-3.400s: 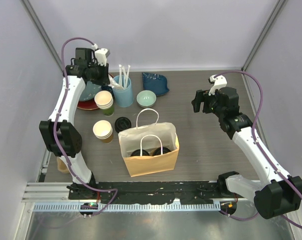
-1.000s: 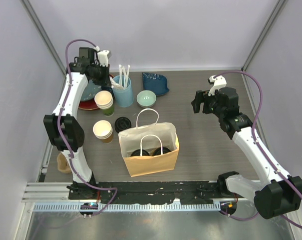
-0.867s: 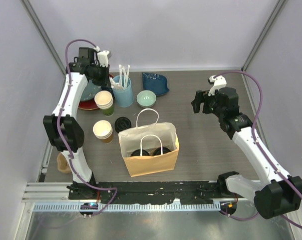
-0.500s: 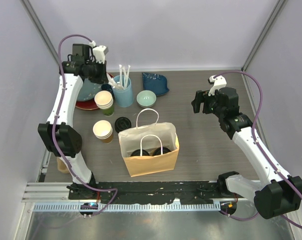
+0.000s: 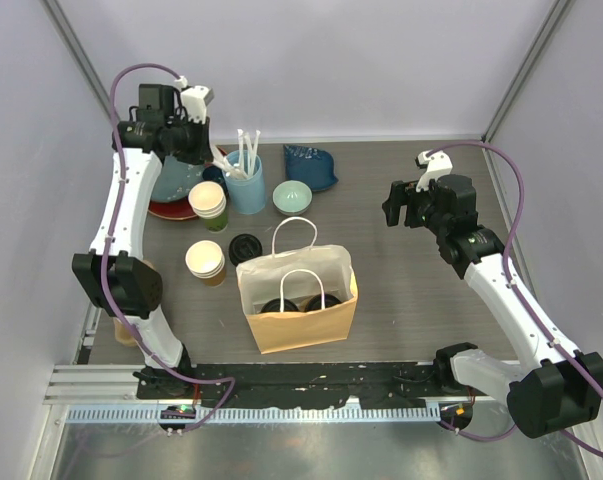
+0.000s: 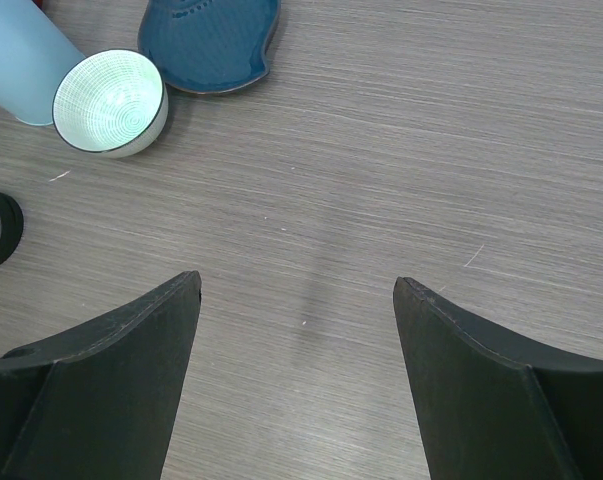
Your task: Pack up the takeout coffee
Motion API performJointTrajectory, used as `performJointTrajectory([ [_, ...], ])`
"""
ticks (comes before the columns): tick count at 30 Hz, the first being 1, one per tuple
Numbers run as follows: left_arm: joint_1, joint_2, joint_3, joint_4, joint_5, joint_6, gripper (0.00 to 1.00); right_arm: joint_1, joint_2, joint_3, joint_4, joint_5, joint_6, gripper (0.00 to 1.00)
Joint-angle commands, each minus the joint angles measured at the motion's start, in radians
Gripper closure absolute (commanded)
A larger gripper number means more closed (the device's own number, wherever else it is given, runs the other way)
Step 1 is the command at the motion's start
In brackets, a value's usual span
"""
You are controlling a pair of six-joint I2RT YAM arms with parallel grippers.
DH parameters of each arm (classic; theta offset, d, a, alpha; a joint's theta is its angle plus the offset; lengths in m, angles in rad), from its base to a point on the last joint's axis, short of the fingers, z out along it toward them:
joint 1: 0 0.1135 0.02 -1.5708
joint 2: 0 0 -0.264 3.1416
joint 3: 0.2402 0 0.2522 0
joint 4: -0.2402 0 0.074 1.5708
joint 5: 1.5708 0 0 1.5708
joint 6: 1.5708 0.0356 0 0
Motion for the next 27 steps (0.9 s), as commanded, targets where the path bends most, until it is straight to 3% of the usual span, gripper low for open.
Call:
performJointTrajectory([
  [1,-0.003,0.005,0.038,0.003,-0.028,0.017,0.99,-0.004,-0.013,0.031,0.028,-0.007,-0.009,0.17],
  [13,-0.003,0.033,-0.052,0.054,-0.051,0.02,0.96,-0.002,-0.011,0.031,0.026,-0.01,-0.008,0.17],
  [27,-0.003,0.022,-0.052,0.051,-0.062,0.033,0.87,-0.002,-0.011,0.033,0.026,-0.01,-0.009,0.17],
])
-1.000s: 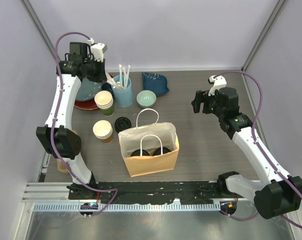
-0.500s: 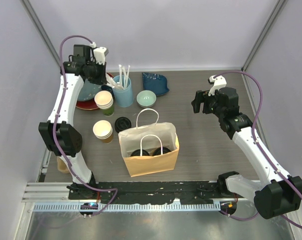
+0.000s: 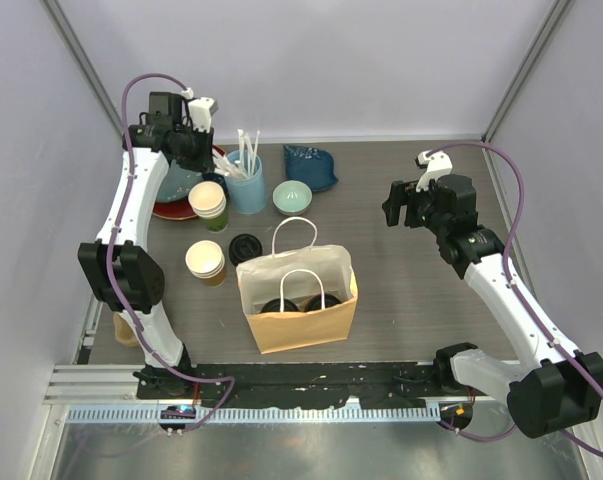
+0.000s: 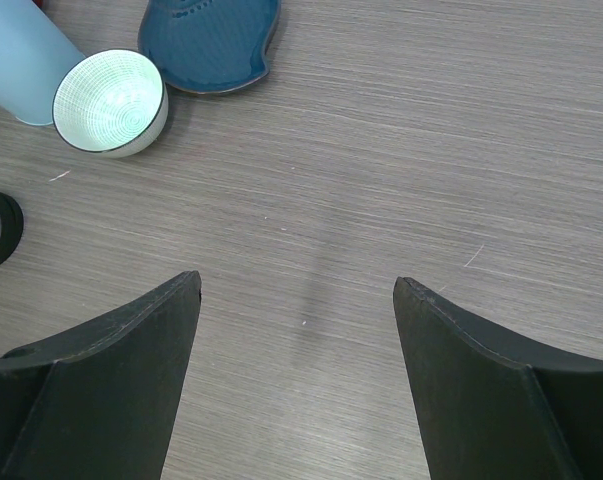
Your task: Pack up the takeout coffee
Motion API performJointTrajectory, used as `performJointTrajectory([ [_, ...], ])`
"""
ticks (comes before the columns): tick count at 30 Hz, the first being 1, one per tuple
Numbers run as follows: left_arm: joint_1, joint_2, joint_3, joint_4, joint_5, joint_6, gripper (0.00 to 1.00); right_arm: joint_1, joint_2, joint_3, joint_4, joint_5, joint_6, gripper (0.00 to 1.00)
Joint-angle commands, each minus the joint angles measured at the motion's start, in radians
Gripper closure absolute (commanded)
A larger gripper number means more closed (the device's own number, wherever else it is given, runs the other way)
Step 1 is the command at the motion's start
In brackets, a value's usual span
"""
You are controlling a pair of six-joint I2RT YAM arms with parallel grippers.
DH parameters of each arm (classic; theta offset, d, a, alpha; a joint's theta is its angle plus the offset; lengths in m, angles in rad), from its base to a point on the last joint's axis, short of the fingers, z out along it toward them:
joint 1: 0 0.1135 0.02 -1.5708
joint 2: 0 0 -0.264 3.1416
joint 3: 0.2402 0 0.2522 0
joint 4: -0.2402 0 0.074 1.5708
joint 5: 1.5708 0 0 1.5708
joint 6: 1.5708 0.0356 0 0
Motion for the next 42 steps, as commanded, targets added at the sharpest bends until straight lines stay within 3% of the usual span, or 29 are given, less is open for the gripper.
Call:
performJointTrajectory([
  [1,-0.001,-0.02,0.012,0.024,-0.018,0.027,0.87,-0.002,-0.011,0.033,0.027,-0.009,-0.01,0.17],
  [8,-0.003,-0.016,0.03,-0.005,-0.007,0.032,1.0,-0.002,-0.009,0.036,0.025,-0.009,-0.01,0.17],
  [17,-0.003,-0.063,0.061,-0.023,0.017,0.025,1.0,-0.002,-0.009,0.04,0.024,-0.009,-0.01,0.17],
  [34,-0.003,-0.33,0.044,-0.077,0.007,0.094,1.0,-0.002,-0.022,0.048,0.025,-0.014,-0.01,0.17],
  [42,-0.003,-0.375,0.056,-0.097,-0.015,0.13,1.0,-0.002,-0.019,0.063,0.021,-0.035,-0.012,0.17],
])
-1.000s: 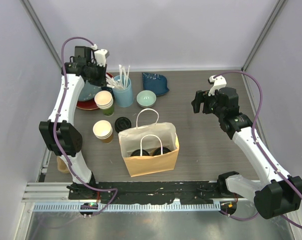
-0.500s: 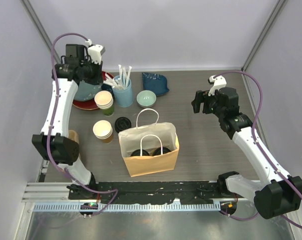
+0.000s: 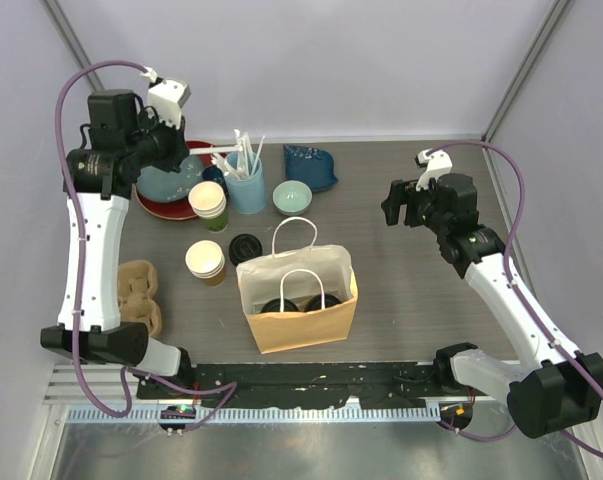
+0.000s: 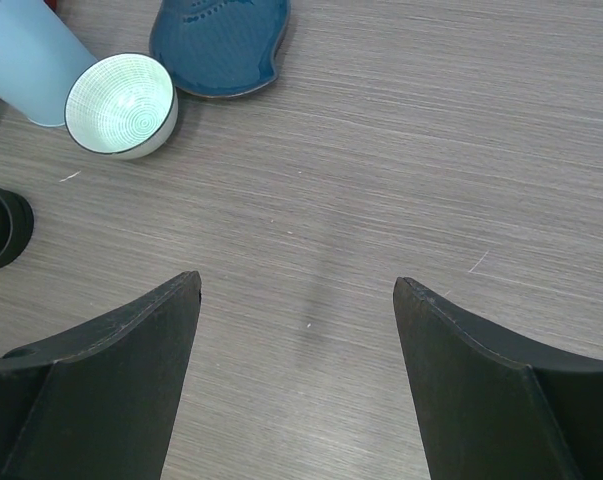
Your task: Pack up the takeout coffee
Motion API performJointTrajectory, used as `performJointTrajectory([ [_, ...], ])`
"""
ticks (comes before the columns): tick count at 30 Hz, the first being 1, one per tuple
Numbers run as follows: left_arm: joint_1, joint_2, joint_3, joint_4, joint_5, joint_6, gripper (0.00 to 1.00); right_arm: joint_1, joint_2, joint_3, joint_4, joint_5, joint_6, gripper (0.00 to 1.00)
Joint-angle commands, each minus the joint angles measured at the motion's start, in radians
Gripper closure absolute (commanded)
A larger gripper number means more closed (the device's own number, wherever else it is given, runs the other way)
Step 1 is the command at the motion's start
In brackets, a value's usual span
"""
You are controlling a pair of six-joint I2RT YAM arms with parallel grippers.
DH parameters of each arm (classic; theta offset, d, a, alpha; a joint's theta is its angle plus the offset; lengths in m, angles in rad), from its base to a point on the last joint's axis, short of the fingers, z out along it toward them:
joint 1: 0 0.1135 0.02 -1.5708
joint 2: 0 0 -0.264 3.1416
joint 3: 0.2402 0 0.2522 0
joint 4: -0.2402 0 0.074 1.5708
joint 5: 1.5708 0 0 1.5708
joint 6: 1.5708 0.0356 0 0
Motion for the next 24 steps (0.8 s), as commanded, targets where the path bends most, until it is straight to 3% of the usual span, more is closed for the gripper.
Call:
performJointTrajectory([
  [1,-0.003,-0.018,0.045,-0.029,-0.014,0.034,1.0,-0.004,-0.018,0.057,0.02,-0.026,-0.008,0.17],
  [7,-0.001,-0.102,0.08,-0.065,0.059,0.031,1.0,-0.002,-0.058,0.103,0.036,-0.121,-0.026,0.19],
  [12,-0.001,-0.2,0.129,-0.098,0.126,0.014,1.0,0.097,-0.116,0.17,0.198,-0.264,-0.11,0.21],
  [14,-0.003,-0.22,0.146,-0.126,0.186,0.0,1.0,0.189,-0.109,0.211,0.213,-0.244,-0.245,0.22],
  [17,-0.003,-0.24,0.19,-0.175,0.27,-0.021,1.0,0.431,-0.058,0.299,0.203,-0.181,-0.488,0.22],
  [18,-0.003,-0.243,0.198,-0.184,0.291,-0.027,1.0,0.566,-0.044,0.331,0.204,-0.116,-0.561,0.22],
  [22,-0.001,-0.257,0.201,-0.226,0.37,-0.05,1.0,0.812,0.058,0.389,0.221,0.03,-0.863,0.21],
  [24,-0.003,-0.26,0.2,-0.238,0.39,-0.05,1.0,0.877,0.13,0.426,0.25,0.113,-0.992,0.21],
])
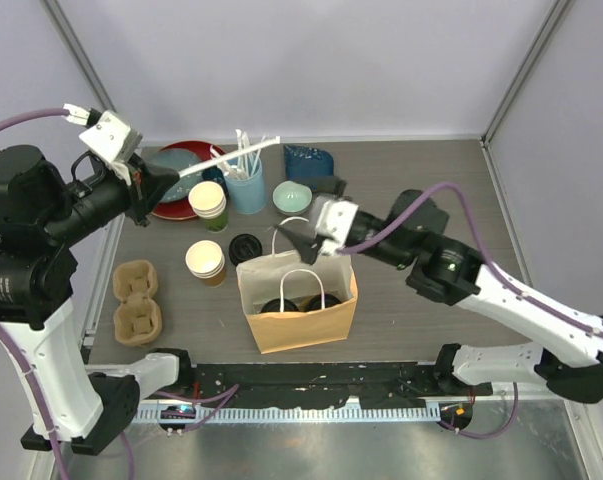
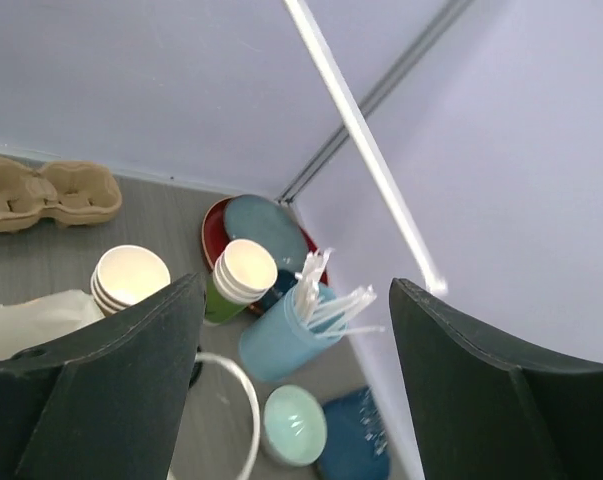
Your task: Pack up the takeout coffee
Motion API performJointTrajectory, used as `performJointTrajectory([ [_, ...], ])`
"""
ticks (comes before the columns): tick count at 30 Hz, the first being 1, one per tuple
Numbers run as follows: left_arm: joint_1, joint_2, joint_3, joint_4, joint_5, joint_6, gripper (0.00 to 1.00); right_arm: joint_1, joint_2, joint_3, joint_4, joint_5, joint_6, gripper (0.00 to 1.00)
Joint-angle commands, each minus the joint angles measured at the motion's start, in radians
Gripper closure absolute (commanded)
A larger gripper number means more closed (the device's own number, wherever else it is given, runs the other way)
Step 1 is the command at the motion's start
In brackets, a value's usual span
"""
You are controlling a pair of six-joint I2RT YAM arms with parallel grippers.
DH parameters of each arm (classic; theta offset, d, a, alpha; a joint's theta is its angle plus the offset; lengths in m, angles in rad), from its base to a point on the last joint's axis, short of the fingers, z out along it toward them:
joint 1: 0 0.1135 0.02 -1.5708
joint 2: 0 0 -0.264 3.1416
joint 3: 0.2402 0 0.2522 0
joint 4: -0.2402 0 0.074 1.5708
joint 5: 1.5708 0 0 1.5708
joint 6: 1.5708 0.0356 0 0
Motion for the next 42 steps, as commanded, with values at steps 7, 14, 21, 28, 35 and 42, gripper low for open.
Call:
performJointTrajectory([
  [7,-0.002,0.012,-0.007,-0.105,0.174,-0.029,1.0,0.196,0.292,0.209,0.109,0.269,-0.498,0.21],
  [14,-0.002,-0.002,-0.034,-0.108,0.188,-0.024,1.0,0.202,0.386,0.308,0.134,0.316,-0.475,0.26],
  [21,-0.002,-0.005,-0.036,-0.111,0.25,-0.023,1.0,0.202,0.47,0.423,0.025,0.344,-0.477,0.38],
  [28,-0.001,-0.014,-0.033,-0.115,0.231,-0.014,1.0,0.2,0.493,0.47,-0.007,0.373,-0.426,0.84],
  [35,-0.002,-0.025,-0.056,-0.053,0.144,-0.052,0.37,0.202,0.426,0.441,0.048,0.464,-0.258,0.99],
  [42,-0.002,-0.023,-0.103,0.009,0.09,-0.069,0.09,0.199,0.28,0.394,0.06,0.553,-0.107,0.99],
])
